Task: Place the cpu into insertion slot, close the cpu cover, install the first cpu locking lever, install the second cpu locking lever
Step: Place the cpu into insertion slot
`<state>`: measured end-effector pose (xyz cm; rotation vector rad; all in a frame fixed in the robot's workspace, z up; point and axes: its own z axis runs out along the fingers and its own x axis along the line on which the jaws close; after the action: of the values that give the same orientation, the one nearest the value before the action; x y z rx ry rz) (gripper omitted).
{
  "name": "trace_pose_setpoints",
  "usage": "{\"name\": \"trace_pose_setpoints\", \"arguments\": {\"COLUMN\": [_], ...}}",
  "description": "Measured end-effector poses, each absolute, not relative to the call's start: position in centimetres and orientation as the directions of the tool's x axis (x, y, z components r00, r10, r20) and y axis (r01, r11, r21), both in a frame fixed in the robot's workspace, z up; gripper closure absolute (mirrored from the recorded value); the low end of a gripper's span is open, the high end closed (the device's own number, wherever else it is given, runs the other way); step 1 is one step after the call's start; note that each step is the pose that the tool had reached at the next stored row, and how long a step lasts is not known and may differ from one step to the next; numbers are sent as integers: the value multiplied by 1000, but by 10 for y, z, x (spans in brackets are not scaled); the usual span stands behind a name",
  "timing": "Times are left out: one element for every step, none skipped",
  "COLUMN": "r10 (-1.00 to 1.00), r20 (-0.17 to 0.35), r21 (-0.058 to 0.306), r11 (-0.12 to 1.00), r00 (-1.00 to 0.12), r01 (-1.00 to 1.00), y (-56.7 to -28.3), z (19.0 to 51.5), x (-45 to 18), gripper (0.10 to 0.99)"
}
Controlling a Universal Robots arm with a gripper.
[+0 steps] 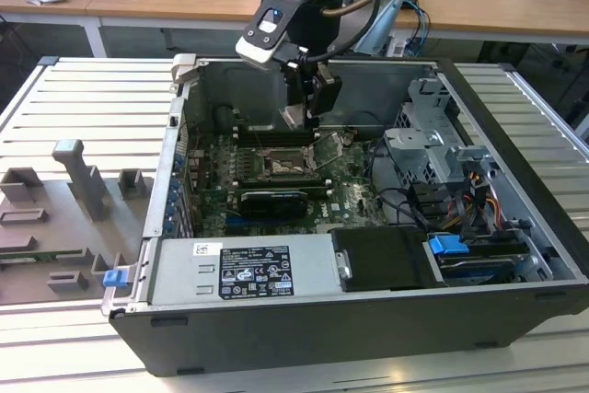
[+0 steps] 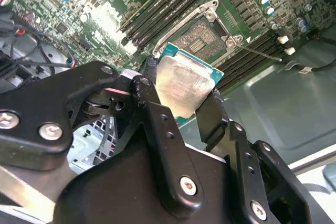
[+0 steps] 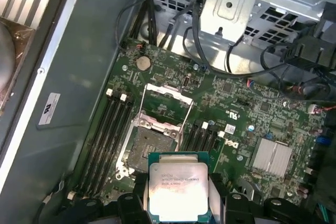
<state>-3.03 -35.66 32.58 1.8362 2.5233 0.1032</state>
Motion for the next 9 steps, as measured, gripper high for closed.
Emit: {"name": "trace_pose_setpoints", "arguments": {"r10": [956,960,966,973,977,980,984,988,990], "r20": [24,24,24,25,25,25,25,25,25], "r21": [64,63,61,60,60,59,59,58,57], "r11": [291,277,257,229,211,198,175,148,134], "r00": [-293,-279,-259,-231,-213,-199,-177,-150,-135], "r01": [955,959,965,972,976,978,983,987,989], "y": [-357,-357,-357,-357,-357,-357,-357,-357,-357], "z": [325,323,322,320,318,317,316,314,313], "x": [-30,-30,-30,-30,-30,-30,-30,-30,-30], "gripper": [545,545,545,545,545,545,545,545,545]}}
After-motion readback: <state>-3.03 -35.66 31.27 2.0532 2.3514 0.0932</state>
